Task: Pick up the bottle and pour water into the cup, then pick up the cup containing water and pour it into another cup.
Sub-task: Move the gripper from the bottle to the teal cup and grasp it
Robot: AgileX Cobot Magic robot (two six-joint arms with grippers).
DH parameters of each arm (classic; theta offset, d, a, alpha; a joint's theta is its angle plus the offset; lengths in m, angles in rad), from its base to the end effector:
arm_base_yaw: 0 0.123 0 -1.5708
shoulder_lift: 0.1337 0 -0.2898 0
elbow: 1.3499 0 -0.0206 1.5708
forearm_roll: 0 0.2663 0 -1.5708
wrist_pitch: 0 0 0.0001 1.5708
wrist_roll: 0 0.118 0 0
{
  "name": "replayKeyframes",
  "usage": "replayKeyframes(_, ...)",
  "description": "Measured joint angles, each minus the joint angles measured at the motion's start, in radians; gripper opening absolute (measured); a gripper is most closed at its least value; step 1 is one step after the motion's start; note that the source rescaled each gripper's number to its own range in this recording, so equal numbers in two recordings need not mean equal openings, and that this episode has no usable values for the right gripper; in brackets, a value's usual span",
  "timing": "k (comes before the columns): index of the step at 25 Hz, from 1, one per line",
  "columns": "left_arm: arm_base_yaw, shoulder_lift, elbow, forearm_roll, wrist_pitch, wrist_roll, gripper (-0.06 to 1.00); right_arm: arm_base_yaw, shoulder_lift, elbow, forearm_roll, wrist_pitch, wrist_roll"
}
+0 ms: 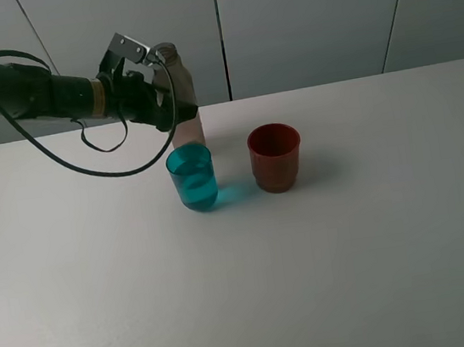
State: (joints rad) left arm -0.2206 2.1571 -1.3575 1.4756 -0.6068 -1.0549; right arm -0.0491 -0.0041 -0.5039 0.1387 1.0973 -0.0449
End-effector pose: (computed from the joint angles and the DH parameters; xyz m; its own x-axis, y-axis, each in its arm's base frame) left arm 0.4573 -0.1711 0.1238 -0.2989 0.3957 -0.8683 0.8021 0.5972 -0.0040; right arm 0.0251 0.0133 0.2708 -0.4783 0.0420 -0.8772 -0.0503 0.9959 0.0752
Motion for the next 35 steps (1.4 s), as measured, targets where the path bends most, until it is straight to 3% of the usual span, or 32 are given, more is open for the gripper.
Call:
replayKeyframes(9,0.021,-0.004,0.008,0.047,0.017,-0.053,0.99,0.000,0.000,0.000,0.000,0.000,0.000)
replayKeyframes(17,0.021,-0.018,0.008,0.163,0.017,-0.155,0.99,0.000,0.000,0.000,0.000,0.000,0.000)
replayKeyframes(22,0.032,-0.043,0.008,0.255,0.018,-0.270,0.99,0.000,0.000,0.000,0.000,0.000,0.000)
replayKeyframes(29,0.061,-0.048,0.010,0.267,-0.046,-0.350,0.99,0.000,0.000,0.000,0.000,0.000,0.000)
replayKeyframes(35,0.070,-0.115,0.075,0.271,-0.036,-0.356,0.99,0.000,0.000,0.000,0.000,0.000,0.000)
